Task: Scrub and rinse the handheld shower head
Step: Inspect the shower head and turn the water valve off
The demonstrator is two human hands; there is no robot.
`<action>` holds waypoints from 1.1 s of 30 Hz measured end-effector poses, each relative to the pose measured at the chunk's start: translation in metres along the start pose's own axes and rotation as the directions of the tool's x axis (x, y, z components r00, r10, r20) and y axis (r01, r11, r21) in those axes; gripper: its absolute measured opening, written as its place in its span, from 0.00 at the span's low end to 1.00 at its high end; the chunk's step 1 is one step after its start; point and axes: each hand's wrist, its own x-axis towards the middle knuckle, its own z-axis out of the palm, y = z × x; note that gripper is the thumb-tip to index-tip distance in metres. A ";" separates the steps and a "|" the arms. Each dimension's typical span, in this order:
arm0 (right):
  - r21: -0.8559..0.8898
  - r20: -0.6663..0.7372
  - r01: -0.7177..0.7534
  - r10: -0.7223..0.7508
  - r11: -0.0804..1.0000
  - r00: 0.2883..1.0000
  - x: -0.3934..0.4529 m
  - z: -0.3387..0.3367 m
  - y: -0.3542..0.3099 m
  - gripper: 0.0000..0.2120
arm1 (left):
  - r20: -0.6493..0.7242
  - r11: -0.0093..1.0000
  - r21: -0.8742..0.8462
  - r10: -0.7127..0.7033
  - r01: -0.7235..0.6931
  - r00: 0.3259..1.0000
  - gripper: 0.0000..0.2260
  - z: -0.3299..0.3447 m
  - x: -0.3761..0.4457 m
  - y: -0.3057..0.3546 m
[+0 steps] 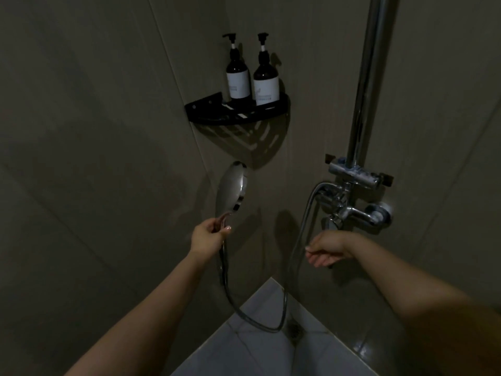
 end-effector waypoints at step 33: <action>0.282 -0.917 0.906 -0.190 0.315 0.351 -0.172 -0.104 -0.078 0.09 | 0.766 0.929 -0.249 0.362 -0.273 0.532 0.11 0.166 0.020 0.200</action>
